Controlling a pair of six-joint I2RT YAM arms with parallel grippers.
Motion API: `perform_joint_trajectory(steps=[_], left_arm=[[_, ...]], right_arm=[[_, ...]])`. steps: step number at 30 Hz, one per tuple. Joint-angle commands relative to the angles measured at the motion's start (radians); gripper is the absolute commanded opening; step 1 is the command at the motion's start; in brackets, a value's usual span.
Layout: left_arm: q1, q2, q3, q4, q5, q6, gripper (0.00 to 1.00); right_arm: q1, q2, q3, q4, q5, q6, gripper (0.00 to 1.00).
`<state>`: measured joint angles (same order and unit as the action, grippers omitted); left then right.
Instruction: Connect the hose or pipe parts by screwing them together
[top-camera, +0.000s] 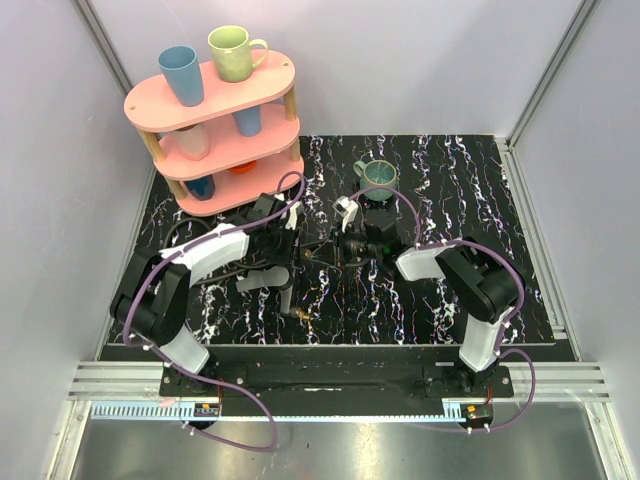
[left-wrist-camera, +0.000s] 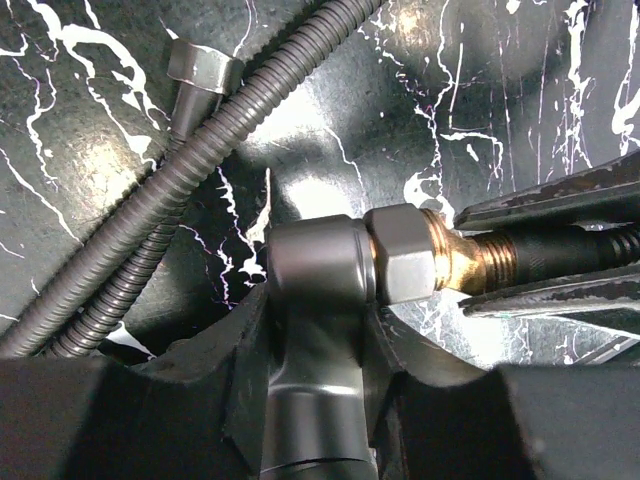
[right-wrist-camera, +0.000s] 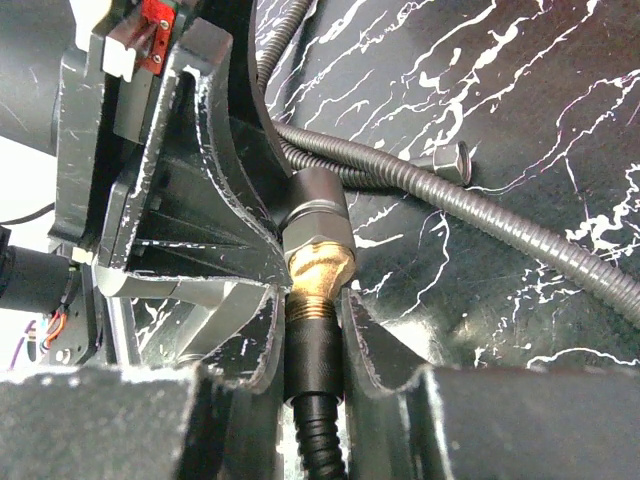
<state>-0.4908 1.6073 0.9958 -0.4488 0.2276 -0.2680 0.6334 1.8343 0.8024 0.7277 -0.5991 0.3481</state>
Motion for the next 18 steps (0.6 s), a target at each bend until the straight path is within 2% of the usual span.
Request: perform_joint_trajectory(steps=[1, 5, 9, 11, 14, 17, 18], left_arm=[[0.003, -0.032, -0.046, 0.097, -0.008, -0.022, 0.0], [0.001, -0.084, -0.105, 0.165, -0.074, -0.066, 0.0], [-0.005, -0.103, -0.128, 0.194, -0.137, -0.089, 0.0], [-0.005, -0.107, -0.125, 0.188, -0.14, -0.089, 0.0], [-0.003, -0.125, -0.114, 0.177, -0.116, -0.085, 0.0], [-0.003, -0.126, -0.083, 0.127, -0.073, -0.074, 0.0], [-0.002, -0.122, -0.077, 0.116, -0.065, -0.063, 0.0]], right_arm=[[-0.001, 0.002, 0.072, 0.125, -0.025, 0.104, 0.0], [-0.02, 0.054, 0.123, 0.091, -0.053, 0.21, 0.0], [-0.063, 0.106, 0.084, 0.325, -0.071, 0.492, 0.0], [-0.08, 0.121, 0.064, 0.375, -0.076, 0.52, 0.02], [-0.081, 0.083, 0.057, 0.326, -0.061, 0.428, 0.19], [-0.083, 0.005, 0.038, 0.242, -0.047, 0.264, 0.32], [-0.086, -0.019, 0.034, 0.19, -0.045, 0.176, 0.47]])
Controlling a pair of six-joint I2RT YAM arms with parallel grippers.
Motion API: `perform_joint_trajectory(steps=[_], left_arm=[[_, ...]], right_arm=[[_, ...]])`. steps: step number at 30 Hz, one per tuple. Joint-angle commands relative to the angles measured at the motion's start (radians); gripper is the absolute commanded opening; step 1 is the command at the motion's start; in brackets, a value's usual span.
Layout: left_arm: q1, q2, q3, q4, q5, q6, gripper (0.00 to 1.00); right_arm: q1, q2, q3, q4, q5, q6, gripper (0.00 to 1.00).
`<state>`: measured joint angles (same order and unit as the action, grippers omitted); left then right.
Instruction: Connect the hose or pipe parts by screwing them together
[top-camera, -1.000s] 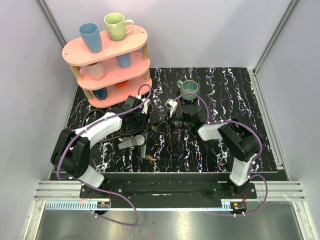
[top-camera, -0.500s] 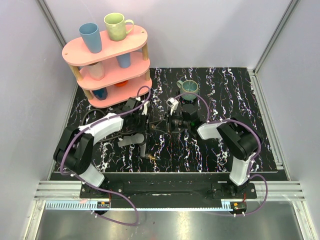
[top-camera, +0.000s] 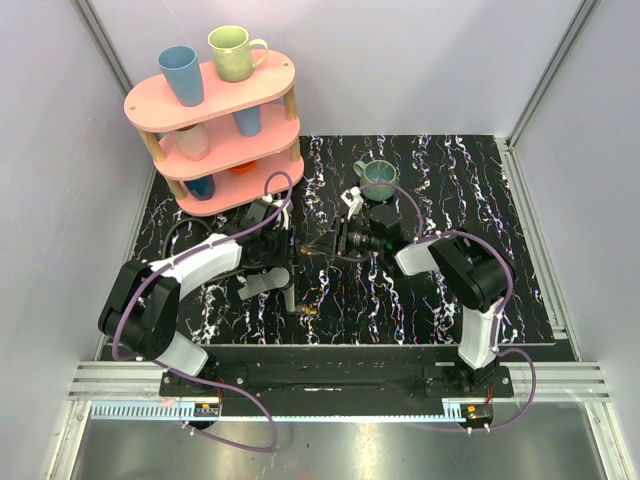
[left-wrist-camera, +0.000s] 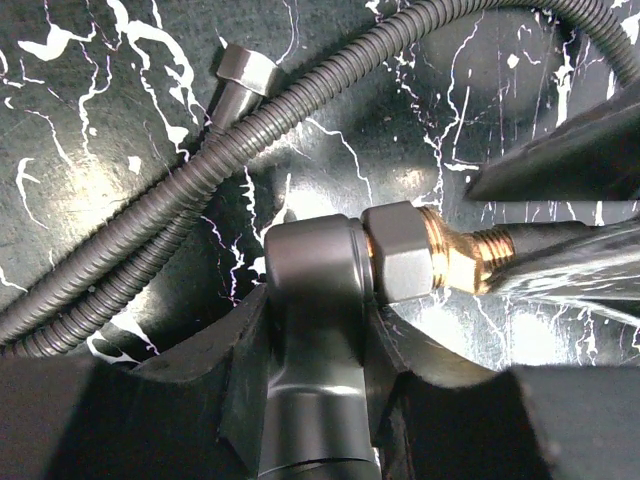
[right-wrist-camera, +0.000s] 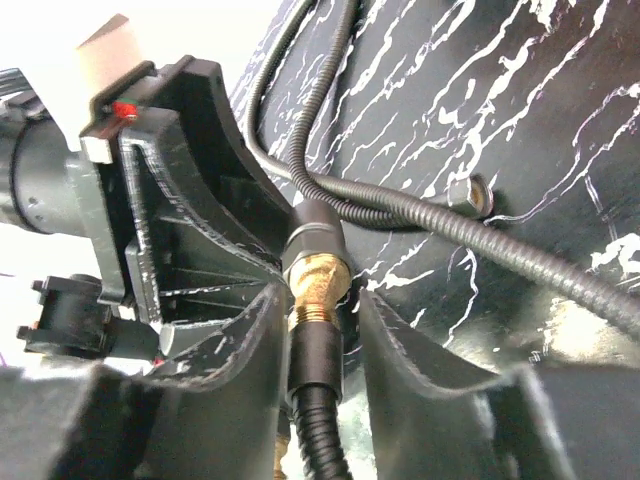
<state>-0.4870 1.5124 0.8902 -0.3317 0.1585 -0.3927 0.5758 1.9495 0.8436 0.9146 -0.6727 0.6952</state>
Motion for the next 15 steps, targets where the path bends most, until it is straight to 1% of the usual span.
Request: perform_joint_trajectory(steps=[1, 2, 3, 4, 5, 6, 8, 9, 11, 12, 14, 15], left_arm=[[-0.004, -0.017, 0.044, -0.025, 0.009, 0.066, 0.0], [-0.004, -0.006, 0.052, -0.039, 0.021, 0.072, 0.0], [0.002, 0.005, 0.062, -0.055, 0.033, 0.084, 0.0], [0.002, 0.02, 0.078, -0.085, 0.036, 0.09, 0.0], [0.002, 0.025, 0.084, -0.093, 0.042, 0.097, 0.0], [0.004, 0.025, 0.085, -0.101, 0.041, 0.106, 0.0], [0.011, 0.023, 0.085, -0.11, 0.065, 0.11, 0.0], [0.021, 0.023, 0.088, -0.113, 0.082, 0.12, 0.0], [0.025, 0.031, 0.108, -0.138, 0.119, 0.136, 0.0], [0.027, 0.034, 0.115, -0.147, 0.127, 0.143, 0.0], [0.027, 0.043, 0.136, -0.165, 0.156, 0.155, 0.0], [0.028, 0.049, 0.142, -0.171, 0.165, 0.156, 0.0]], right_arm=[[-0.036, -0.158, -0.003, -0.034, 0.022, -0.215, 0.51], [-0.042, -0.202, 0.003, -0.069, 0.013, -0.255, 0.54], [-0.053, -0.222, 0.008, -0.1, 0.002, -0.343, 0.58], [-0.066, -0.242, 0.017, -0.164, -0.022, -0.396, 0.69], [-0.071, -0.276, 0.025, -0.205, -0.028, -0.454, 0.71], [-0.076, -0.288, 0.032, -0.286, -0.039, -0.562, 0.72], [-0.076, -0.32, 0.058, -0.385, -0.073, -0.726, 0.72], [-0.071, -0.333, 0.058, -0.443, -0.13, -0.899, 0.72], [-0.027, -0.395, -0.015, -0.436, -0.137, -1.078, 0.73], [-0.01, -0.411, -0.044, -0.404, -0.107, -1.214, 0.73], [0.031, -0.437, -0.095, -0.376, -0.077, -1.299, 0.73], [0.05, -0.446, -0.127, -0.364, -0.052, -1.397, 0.72]])
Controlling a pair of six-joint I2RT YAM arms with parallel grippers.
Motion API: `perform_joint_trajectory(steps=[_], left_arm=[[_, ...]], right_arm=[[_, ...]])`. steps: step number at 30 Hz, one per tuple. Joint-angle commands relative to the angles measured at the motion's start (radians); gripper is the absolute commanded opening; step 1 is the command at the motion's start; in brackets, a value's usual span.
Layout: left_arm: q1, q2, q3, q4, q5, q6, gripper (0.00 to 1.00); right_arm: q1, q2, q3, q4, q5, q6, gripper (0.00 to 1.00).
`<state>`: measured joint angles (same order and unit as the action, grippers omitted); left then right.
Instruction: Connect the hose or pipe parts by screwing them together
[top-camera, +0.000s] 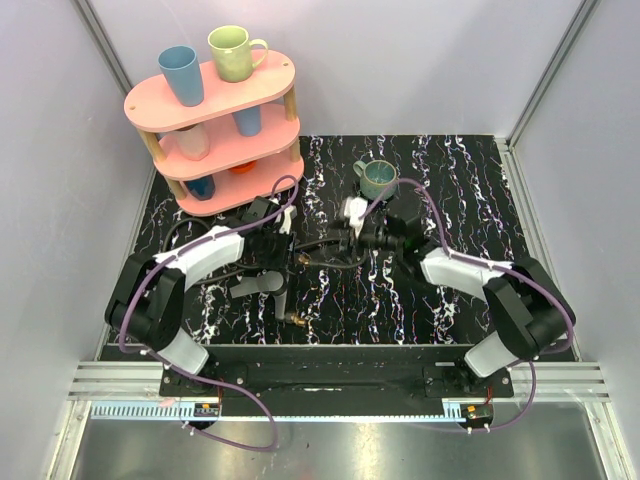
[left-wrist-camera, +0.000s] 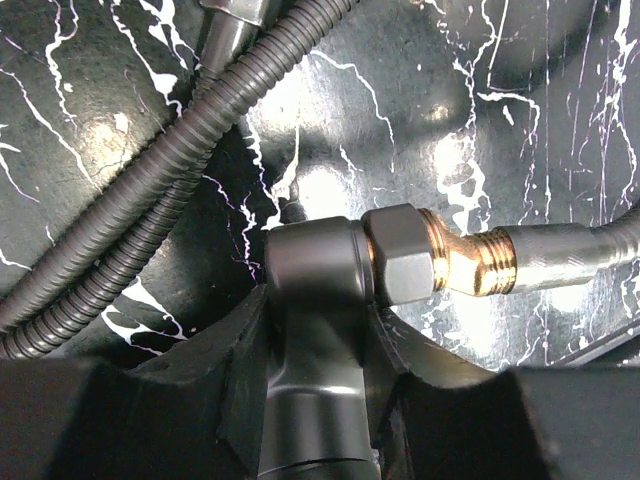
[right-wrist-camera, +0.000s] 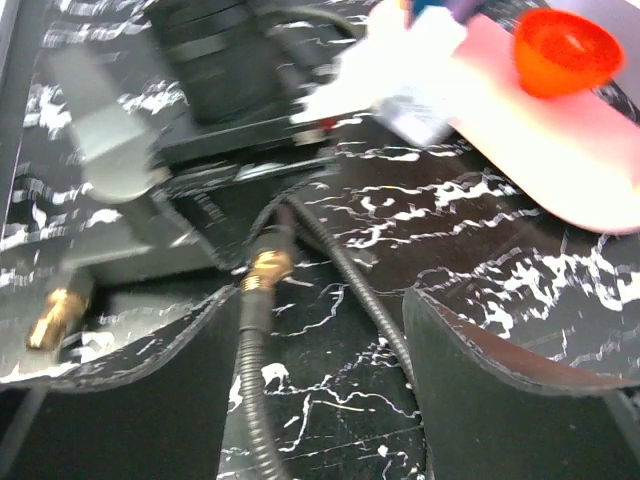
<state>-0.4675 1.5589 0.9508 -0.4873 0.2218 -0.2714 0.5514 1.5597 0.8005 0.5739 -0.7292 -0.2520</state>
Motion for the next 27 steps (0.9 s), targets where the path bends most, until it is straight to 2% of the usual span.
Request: perform_joint_trajectory(steps=[1, 2, 3, 11, 15, 16, 19, 24, 27], left_arm=[[0.009, 0.013, 0.095, -0.029, 0.112, 0.04, 0.0], [0.009, 0.02, 0.103, -0.04, 0.135, 0.046, 0.0], [0.009, 0.026, 0.109, -0.048, 0.142, 0.049, 0.0], [0.009, 0.072, 0.158, -0.1, 0.189, 0.075, 0.0], [0.009, 0.076, 0.166, -0.112, 0.195, 0.078, 0.0], [0.009, 0.076, 0.164, -0.114, 0.197, 0.078, 0.0], [0.009, 0.084, 0.17, -0.128, 0.198, 0.084, 0.0], [0.007, 0.087, 0.171, -0.131, 0.206, 0.086, 0.0], [0.009, 0.087, 0.166, -0.131, 0.214, 0.083, 0.0]], right_arm=[[0.102, -0.084, -0.104, -0.013, 0.06, -0.505, 0.73], [0.169, -0.095, -0.127, 0.004, 0.121, -0.548, 0.74], [0.185, -0.102, -0.147, 0.0, 0.186, -0.626, 0.74], [0.265, -0.072, -0.129, -0.144, 0.266, -0.817, 0.73], [0.32, -0.004, -0.115, -0.111, 0.497, -0.895, 0.73], [0.334, 0.012, -0.11, -0.112, 0.514, -0.911, 0.72], [0.349, 0.031, -0.1, -0.111, 0.516, -0.932, 0.7], [0.377, 0.092, -0.078, -0.07, 0.612, -0.986, 0.6], [0.38, 0.117, -0.064, -0.048, 0.617, -0.977, 0.56]])
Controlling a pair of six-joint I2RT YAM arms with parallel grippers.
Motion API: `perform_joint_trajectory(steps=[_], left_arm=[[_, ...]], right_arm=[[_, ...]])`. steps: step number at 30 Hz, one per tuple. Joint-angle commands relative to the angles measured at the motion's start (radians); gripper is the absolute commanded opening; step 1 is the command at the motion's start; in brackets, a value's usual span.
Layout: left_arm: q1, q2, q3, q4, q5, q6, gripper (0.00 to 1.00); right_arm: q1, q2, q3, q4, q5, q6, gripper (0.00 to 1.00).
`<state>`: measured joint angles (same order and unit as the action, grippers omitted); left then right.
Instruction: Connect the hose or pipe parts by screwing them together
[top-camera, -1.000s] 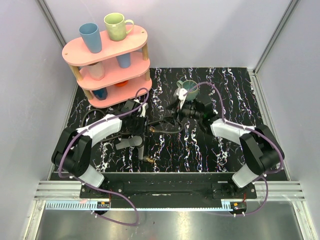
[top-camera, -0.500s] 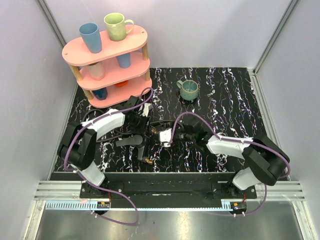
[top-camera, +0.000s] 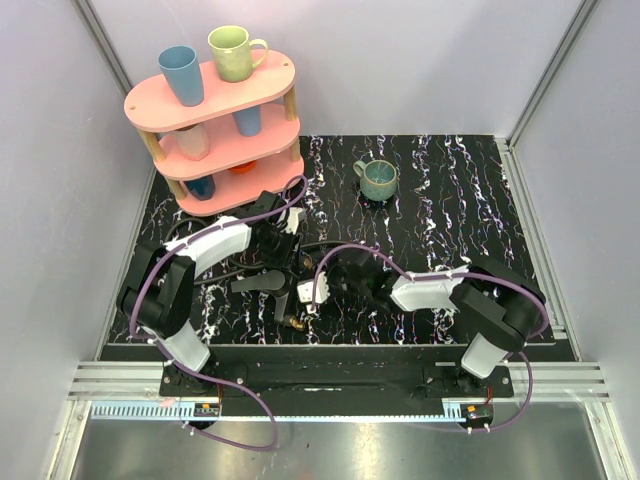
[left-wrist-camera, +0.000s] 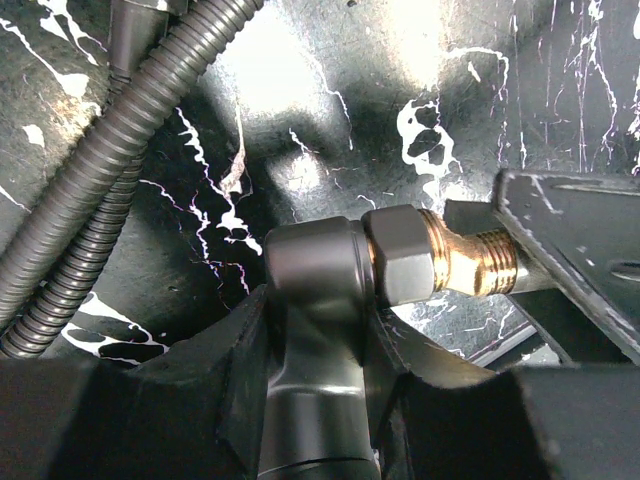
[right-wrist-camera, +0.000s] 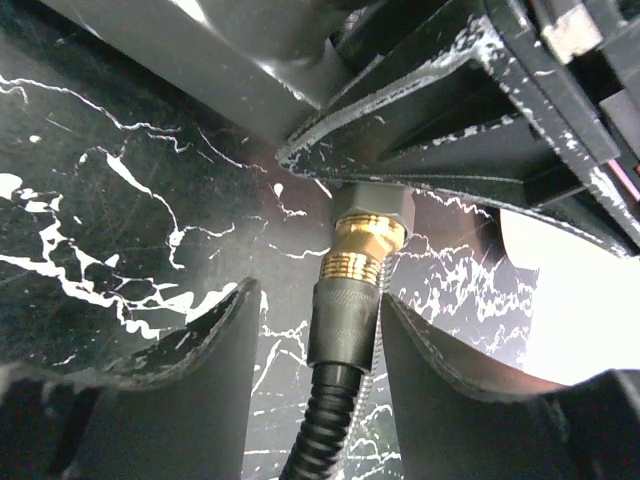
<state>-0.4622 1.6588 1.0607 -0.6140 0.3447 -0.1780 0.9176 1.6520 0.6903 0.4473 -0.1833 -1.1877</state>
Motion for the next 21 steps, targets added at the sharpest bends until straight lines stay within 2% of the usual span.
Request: perform_joint_trajectory(steps=[1, 2, 3, 6, 7, 10, 11, 14, 16, 17, 18, 21], left_arm=[[0.003, -0.014, 0.051, 0.002, 0.094, -0.012, 0.0], [0.005, -0.017, 0.048, 0.006, 0.112, -0.018, 0.0], [0.007, -0.021, 0.038, 0.02, 0.12, -0.023, 0.0], [0.01, -0.03, 0.021, 0.036, 0.14, -0.034, 0.0], [0.01, -0.036, 0.018, 0.037, 0.137, -0.035, 0.0], [0.011, -0.062, -0.011, 0.072, 0.123, -0.058, 0.0], [0.011, -0.074, -0.027, 0.097, 0.132, -0.092, 0.0], [0.011, -0.134, -0.111, 0.227, 0.16, -0.178, 0.0], [0.01, -0.172, -0.169, 0.324, 0.155, -0.215, 0.0], [0.011, -0.186, -0.192, 0.359, 0.148, -0.248, 0.0], [0.011, -0.209, -0.23, 0.411, 0.136, -0.262, 0.0], [0.004, -0.241, -0.275, 0.454, 0.096, -0.275, 0.0]], right_arm=[[0.015, 0.037, 0.049, 0.083, 0.07, -0.038, 0.56], [0.015, 0.048, 0.049, 0.091, 0.071, -0.042, 0.53], [0.018, 0.057, 0.051, 0.112, 0.087, -0.047, 0.43], [0.026, 0.097, 0.058, 0.151, 0.148, -0.04, 0.07], [0.026, 0.103, 0.061, 0.157, 0.151, -0.032, 0.0], [0.026, 0.104, 0.078, 0.165, 0.166, 0.06, 0.0], [0.026, 0.106, 0.092, 0.156, 0.174, 0.145, 0.0], [0.021, 0.115, 0.129, 0.166, 0.177, 0.294, 0.0], [0.01, 0.106, 0.135, 0.188, 0.109, 0.361, 0.0], [-0.017, 0.101, 0.137, 0.189, 0.06, 0.451, 0.0], [-0.032, 0.101, 0.141, 0.208, -0.04, 0.5, 0.0], [-0.063, 0.118, 0.15, 0.249, -0.103, 0.617, 0.0]])
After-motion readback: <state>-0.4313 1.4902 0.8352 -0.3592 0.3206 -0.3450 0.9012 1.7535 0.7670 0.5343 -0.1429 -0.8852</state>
